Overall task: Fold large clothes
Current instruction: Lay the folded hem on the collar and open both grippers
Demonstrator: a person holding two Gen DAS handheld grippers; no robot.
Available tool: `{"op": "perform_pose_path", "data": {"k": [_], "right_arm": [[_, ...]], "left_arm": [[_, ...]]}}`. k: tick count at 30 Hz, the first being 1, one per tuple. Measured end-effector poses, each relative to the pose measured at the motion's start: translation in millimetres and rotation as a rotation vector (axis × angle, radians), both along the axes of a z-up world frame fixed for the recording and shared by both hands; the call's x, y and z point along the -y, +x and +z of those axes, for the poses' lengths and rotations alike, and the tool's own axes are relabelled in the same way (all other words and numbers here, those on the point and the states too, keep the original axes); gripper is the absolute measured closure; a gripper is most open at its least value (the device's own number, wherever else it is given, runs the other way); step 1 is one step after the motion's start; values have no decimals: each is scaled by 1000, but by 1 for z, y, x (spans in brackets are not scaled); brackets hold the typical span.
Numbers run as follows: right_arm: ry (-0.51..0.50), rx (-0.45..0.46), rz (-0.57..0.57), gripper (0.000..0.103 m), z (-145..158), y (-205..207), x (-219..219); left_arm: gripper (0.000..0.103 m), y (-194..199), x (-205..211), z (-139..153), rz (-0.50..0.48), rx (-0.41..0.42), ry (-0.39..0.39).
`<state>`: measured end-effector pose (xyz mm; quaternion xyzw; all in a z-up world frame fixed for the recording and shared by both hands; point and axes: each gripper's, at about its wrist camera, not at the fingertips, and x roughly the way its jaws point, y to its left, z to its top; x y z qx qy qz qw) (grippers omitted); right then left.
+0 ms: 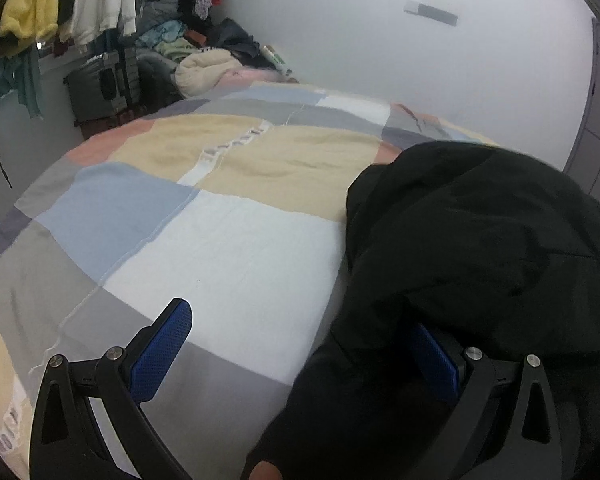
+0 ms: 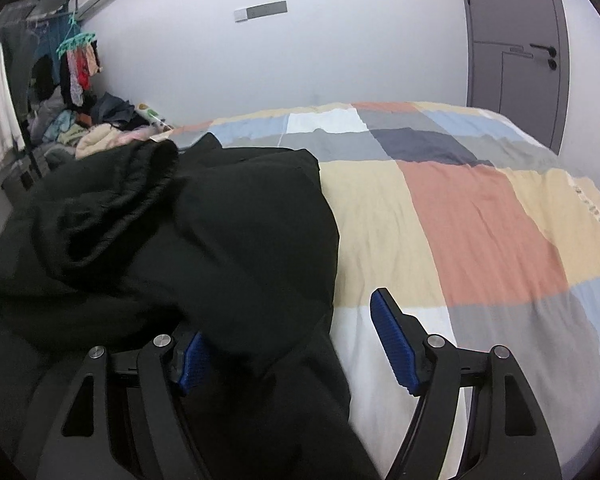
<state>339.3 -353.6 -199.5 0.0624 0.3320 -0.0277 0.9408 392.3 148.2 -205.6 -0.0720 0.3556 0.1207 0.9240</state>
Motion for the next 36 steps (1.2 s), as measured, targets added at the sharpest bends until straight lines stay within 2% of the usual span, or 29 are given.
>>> {"op": "perform_pose_path", "data": {"k": [4,11,20,23,29,36], "right_arm": [[45,21,6,31,23,-22,-6],[58,160,30,30,101,-76,-29],[24,326,64,30,210,-157,-58],[14,378,83,30,239,-183,-70],[6,449,130,29,284,-231,-92],[-34,478,179,29,314,-274,-108]], "left_arm": [[0,-21,10,29,-32,44,4],[0,-69,30,92,-94,126,19],[0,-160,41,202,-162,298,-24],[0,-189,43,232,-170,322,-24],[0,-250,35,271,-181,360,-57],[0,-325,16,297,-197,388,-65]]}}
